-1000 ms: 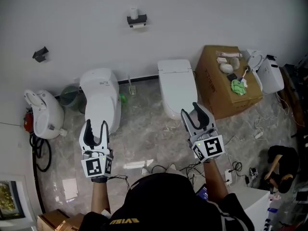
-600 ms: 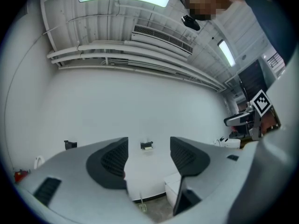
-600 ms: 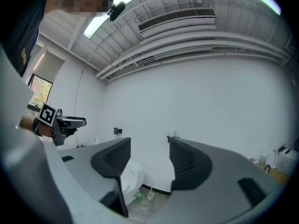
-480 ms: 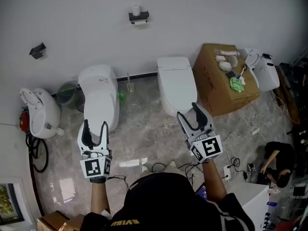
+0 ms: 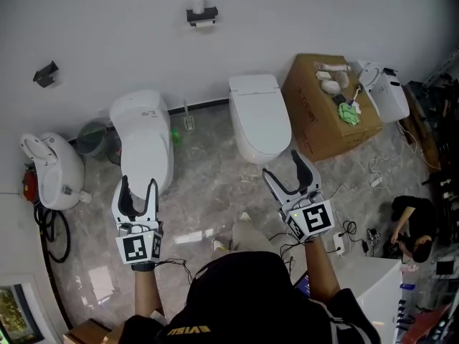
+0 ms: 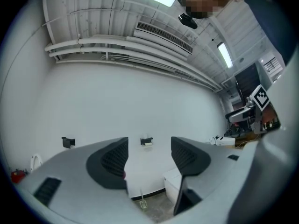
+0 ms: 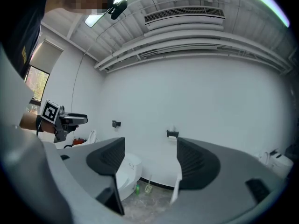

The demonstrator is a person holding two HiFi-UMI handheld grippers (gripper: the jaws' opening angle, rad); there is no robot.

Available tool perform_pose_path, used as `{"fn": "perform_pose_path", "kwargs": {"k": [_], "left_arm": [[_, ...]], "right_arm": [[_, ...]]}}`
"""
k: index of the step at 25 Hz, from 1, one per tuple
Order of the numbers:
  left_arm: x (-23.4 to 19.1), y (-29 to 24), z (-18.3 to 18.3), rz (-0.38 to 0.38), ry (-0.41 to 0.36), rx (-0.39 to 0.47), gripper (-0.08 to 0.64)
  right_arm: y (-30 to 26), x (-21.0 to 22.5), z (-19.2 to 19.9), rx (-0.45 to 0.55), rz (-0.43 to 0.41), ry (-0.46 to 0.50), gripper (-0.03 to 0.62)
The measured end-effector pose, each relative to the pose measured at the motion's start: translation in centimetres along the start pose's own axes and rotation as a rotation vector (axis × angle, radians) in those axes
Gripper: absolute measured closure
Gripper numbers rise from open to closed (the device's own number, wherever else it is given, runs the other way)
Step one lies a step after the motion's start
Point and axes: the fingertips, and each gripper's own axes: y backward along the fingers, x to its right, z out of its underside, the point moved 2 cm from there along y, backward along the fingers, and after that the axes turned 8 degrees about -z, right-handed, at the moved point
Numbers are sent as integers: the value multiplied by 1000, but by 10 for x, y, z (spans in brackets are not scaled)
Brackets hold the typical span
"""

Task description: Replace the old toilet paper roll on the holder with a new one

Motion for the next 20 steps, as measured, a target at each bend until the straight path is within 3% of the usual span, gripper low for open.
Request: {"fn": "perform_pose_path", "kwargs": {"k": [5,9,17,20], "left_arm": [[-11,-21,15,-19,-16,-30,270],[-12,-53,19,-18,5,-12,268],[11,-175,28,16,-70,-42,265],[20,-221,18,4,-55,-35,267]], "right_arm": [[-17,28,4,8,42,-13,239],[-51,51,8,31,27,-14,239],[-138,152,19,41,16,-32,238],[-166,187,23,51,-16,-66,239]]}}
